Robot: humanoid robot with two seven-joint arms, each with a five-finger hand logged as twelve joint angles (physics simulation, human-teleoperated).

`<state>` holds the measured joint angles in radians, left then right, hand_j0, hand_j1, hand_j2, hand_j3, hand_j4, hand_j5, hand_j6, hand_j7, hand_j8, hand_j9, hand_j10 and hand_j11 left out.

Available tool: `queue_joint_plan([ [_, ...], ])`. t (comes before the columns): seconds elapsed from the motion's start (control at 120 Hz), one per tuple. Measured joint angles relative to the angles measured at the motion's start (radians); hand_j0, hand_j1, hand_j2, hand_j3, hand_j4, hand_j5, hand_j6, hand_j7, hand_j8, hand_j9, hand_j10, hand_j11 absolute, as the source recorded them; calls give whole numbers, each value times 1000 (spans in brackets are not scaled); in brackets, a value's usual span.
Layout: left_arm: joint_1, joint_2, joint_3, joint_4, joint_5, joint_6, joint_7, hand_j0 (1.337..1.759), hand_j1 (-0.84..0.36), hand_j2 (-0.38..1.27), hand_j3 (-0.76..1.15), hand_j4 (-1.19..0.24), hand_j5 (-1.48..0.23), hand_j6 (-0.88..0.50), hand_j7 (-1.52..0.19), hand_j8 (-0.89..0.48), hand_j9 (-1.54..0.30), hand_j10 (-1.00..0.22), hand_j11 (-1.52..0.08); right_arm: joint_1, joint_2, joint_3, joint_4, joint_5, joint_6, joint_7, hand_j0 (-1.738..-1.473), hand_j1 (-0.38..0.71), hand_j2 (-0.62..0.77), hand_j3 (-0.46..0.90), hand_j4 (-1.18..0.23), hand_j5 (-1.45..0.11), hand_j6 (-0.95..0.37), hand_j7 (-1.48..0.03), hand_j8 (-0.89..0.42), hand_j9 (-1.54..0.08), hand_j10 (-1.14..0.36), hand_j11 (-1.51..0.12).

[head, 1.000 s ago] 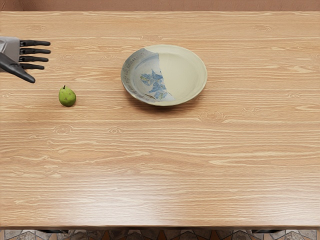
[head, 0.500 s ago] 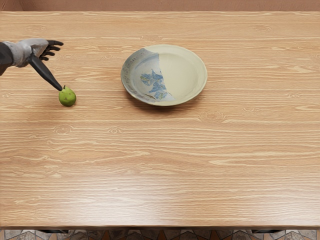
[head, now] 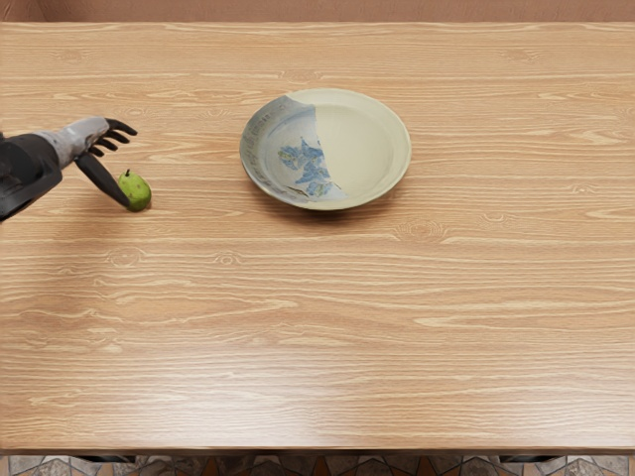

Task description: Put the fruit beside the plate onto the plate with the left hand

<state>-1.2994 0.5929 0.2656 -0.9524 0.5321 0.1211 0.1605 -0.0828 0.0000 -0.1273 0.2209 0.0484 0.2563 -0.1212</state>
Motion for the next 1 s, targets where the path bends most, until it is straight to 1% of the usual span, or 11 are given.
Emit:
queue_joint_plan([
  [0.225,11,-27,37,0,22,44,-5,1658,11,59,0,-285,-368,-286,-368,-286,-368,-285,-368,0,0,0,0,0,0,0,-1658,-329,-3,0,-17,-22,-16,-22,-16,-22,-17,-22],
  [0.333,29,-36,52,0,26,64,-26,1658,-28,65,0,-318,-410,-318,-410,-318,-410,-317,-410,0,0,0,0,0,0,0,-1658,-329,-3,0,-17,-22,-16,-22,-16,-22,-17,-22],
  [0.458,37,-39,59,0,37,72,-35,1658,-72,73,0,-354,-458,-355,-458,-355,-458,-354,-458,0,0,0,0,0,0,0,-1658,-329,-3,0,-17,-22,-16,-22,-16,-22,-17,-22],
  [0.667,52,-39,63,1,59,75,-39,1658,-169,89,0,-435,-563,-435,-563,-435,-563,-435,-563,0,0,0,0,0,0,0,-1658,-329,-3,0,-17,-22,-16,-22,-16,-22,-16,-22],
  [0.75,54,-39,63,1,63,76,-39,1658,-198,96,0,-466,-591,-443,-595,-428,-597,-462,-597,0,0,0,0,0,0,0,-1658,-329,-4,0,-17,-22,-16,-22,-16,-22,-17,-22],
  [0.883,55,-39,73,2,67,77,-39,1658,-250,109,0,-527,-630,-496,-647,-483,-657,-511,-657,0,0,0,0,0,0,0,-1658,-329,-4,0,-17,-22,-16,-22,-17,-22,-17,-22],
  [1.0,55,-44,77,2,69,77,-39,1657,-259,181,0,-561,-664,-517,-689,-477,-702,-539,-701,0,0,0,0,0,0,0,-1658,-329,-4,0,-17,-22,-16,-22,-17,-22,-17,-22],
])
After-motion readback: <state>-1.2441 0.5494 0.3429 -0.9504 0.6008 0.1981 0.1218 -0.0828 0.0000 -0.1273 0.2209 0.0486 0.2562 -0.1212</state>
